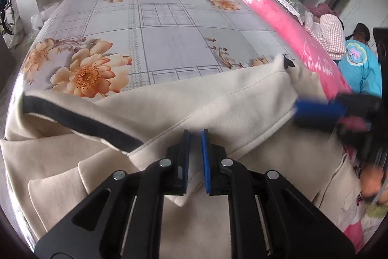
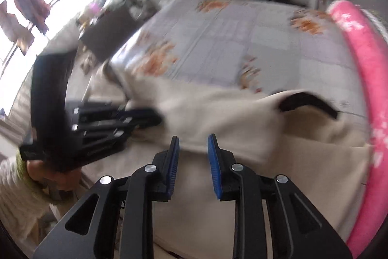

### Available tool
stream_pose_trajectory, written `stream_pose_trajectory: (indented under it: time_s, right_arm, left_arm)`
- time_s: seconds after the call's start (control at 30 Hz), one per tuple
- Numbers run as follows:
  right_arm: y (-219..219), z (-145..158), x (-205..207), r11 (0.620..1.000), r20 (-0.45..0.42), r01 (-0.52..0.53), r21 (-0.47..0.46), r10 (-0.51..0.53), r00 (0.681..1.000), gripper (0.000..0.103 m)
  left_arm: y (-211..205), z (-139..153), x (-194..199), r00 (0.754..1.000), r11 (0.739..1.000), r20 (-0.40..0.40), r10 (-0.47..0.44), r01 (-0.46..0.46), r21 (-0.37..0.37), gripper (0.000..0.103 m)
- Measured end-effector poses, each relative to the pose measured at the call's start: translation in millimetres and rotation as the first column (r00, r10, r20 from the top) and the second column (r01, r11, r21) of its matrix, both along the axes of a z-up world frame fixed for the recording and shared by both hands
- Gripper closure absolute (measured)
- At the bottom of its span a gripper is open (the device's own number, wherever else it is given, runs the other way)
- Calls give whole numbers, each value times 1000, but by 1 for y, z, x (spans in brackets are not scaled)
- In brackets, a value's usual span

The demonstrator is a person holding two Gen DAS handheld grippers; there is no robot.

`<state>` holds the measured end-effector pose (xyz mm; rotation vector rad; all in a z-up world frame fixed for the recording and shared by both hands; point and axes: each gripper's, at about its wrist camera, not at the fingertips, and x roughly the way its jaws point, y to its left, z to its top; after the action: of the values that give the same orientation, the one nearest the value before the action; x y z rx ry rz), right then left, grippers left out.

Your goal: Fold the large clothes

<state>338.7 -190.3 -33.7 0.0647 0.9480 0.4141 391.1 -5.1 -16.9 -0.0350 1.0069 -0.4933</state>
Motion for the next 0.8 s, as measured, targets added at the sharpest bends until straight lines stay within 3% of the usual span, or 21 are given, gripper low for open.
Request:
stream_pose_trajectory:
  time_s: [0.03, 0.1, 0.17, 0.2, 0.27, 0.33, 0.47, 0.57, 0.67, 0.8]
  right_arm:
    - [-15, 3, 1, 998, 5, 50, 23, -50, 999, 76]
    - [-50, 0, 12, 979, -34, 180, 98, -178, 983, 53]
    - [-62, -14, 23, 966, -95, 236, 106, -226, 969, 52]
    - [-62, -21, 26, 967, -121, 230, 108, -217, 969, 54]
    - [-55, -30, 24, 974, -133, 196, 111, -181, 975, 81]
    - [-49, -31, 19, 978, -125, 187, 95, -175, 977, 95]
    - [-46, -21, -5, 974, -74, 190, 126, -182, 981, 96]
    - [-43, -46, -5, 979, -121, 201, 46, -194, 974, 96]
    - [-46, -37, -1, 978, -99, 205, 38, -200, 975, 93]
    - [-42, 5, -21, 961, 80, 271, -51, -267, 960, 88]
  left_arm:
    - [2, -1, 0, 1000, 1000, 0, 0, 0, -11, 93]
    - [3, -3, 1, 1000, 1000, 3, -3, 3, -13, 94]
    - [2, -3, 1, 1000, 1000, 4, -6, 6, -7, 95]
    - [3, -3, -1, 1000, 1000, 6, -7, 7, -6, 95]
    - [3, -2, -3, 1000, 1000, 18, -13, 13, 9, 96]
    - [5, -2, -3, 1000, 1000, 25, -18, 17, 18, 97]
    - [8, -2, -2, 1000, 1000, 21, -18, 18, 10, 98]
    - [8, -3, -2, 999, 1000, 26, -21, 21, 18, 98]
    - [9, -2, -3, 1000, 1000, 20, -20, 20, 23, 98]
    - [10, -2, -3, 1000, 999, 15, -27, 26, 27, 98]
